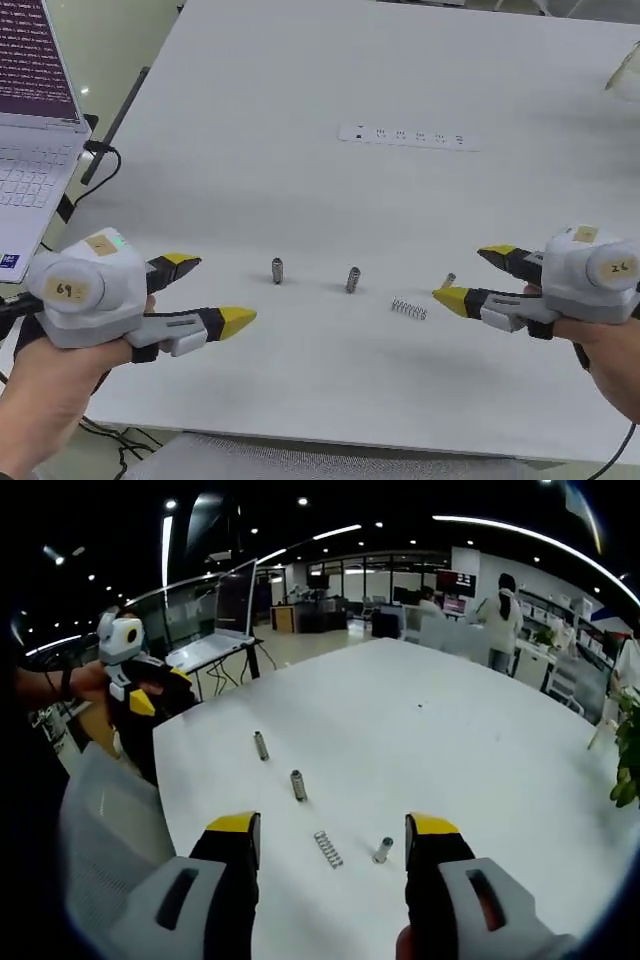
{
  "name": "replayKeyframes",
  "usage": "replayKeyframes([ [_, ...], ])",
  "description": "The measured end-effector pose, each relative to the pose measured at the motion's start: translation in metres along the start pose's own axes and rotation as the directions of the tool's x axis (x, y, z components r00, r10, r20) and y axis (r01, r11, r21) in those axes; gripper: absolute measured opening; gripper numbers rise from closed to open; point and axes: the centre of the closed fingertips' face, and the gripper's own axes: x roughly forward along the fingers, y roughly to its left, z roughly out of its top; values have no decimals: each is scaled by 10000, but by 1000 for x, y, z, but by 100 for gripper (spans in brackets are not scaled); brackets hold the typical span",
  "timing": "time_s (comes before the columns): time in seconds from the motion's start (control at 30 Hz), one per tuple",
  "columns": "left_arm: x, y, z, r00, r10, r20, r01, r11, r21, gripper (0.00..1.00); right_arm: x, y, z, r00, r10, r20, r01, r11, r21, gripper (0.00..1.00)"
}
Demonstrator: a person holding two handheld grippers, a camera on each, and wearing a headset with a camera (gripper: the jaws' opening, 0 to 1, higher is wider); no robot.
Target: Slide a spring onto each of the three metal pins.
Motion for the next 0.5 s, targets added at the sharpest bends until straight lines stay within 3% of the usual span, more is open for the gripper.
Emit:
replayKeyframes([
  [0.5,1,-2,3,10000,-25,-59,25,10000,16,59,-31,4,-32,9984,-557,70,546,9923,1116,63],
])
